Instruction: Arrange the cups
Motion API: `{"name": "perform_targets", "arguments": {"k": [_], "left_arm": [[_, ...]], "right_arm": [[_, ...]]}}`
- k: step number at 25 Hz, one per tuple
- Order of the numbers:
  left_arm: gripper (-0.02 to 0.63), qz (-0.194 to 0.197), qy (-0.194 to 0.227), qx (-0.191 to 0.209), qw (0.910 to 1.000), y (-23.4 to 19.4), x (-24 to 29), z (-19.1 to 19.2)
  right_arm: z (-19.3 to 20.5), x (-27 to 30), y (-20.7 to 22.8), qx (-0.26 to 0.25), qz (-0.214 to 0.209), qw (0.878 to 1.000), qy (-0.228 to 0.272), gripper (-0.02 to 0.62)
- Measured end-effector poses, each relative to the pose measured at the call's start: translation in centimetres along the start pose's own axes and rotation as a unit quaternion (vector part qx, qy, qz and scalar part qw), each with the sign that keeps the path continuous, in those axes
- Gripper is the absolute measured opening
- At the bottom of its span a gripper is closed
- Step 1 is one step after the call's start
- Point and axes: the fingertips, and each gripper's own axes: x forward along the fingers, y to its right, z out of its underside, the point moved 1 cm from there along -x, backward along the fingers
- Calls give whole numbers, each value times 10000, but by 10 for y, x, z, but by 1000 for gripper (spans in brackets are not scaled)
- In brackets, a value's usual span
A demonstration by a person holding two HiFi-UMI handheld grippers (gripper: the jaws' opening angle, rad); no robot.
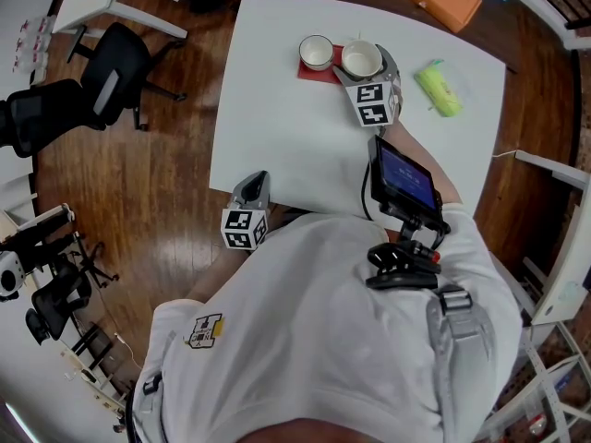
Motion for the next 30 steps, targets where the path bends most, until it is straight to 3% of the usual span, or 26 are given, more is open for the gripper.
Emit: {"name": "perform_targets", "arguments": {"k": [10, 19, 27, 30], "left_arm": [[2, -18, 2, 39, 10000, 0, -5, 3], [2, 111, 218, 216, 9995, 15, -19, 3], [2, 430, 242, 281, 9984, 10, 5, -5], [2, 606, 345, 346, 9970, 23, 1, 4]], "right_arm": [[0, 1, 1, 77, -64, 9999, 51, 485], [-14, -43, 9, 43, 103, 9999, 130, 488], [-35, -66, 29, 101, 451, 9981, 396, 469], [-45, -109, 32, 71, 648, 9958, 648, 445]]}}
